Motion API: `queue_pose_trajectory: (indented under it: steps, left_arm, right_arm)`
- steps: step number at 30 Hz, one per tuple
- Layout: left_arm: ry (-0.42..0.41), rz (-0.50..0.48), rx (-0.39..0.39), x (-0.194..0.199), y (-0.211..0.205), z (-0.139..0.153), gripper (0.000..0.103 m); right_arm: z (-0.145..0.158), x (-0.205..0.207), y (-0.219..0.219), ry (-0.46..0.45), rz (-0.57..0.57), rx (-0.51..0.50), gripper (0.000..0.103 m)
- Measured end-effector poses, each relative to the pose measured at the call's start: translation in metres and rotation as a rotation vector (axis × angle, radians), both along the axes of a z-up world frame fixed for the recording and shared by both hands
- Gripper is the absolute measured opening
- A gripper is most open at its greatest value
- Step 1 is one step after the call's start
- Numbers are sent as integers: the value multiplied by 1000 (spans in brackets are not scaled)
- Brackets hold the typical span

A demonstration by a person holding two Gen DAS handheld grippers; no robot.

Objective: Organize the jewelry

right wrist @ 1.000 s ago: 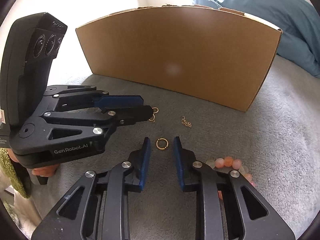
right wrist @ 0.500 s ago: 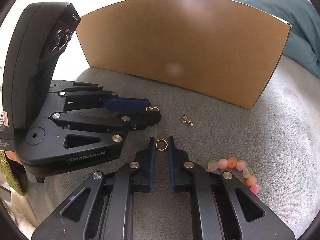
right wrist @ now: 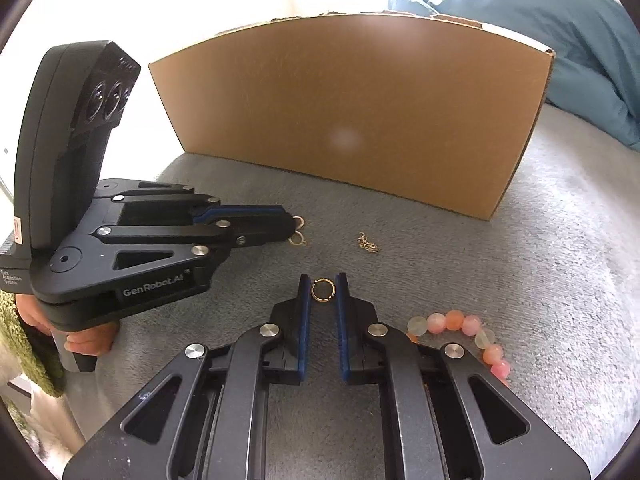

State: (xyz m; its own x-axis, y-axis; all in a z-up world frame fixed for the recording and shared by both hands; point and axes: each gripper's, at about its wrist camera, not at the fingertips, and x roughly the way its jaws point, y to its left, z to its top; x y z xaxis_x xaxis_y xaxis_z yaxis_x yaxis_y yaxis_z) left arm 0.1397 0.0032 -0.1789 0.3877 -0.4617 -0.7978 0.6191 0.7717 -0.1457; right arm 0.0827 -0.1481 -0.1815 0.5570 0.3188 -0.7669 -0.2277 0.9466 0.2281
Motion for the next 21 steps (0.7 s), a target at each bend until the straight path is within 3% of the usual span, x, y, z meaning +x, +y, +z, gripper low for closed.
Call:
queue_pose_trajectory:
  steps: [10, 21]
  left_arm:
    - [-24, 50, -6, -16, 25, 11, 0]
    - [-46, 137, -76, -33, 61, 32, 0]
  right_arm:
    - [4, -6, -16, -3, -12, 23, 10]
    - [18, -15, -27, -28, -13, 36, 10]
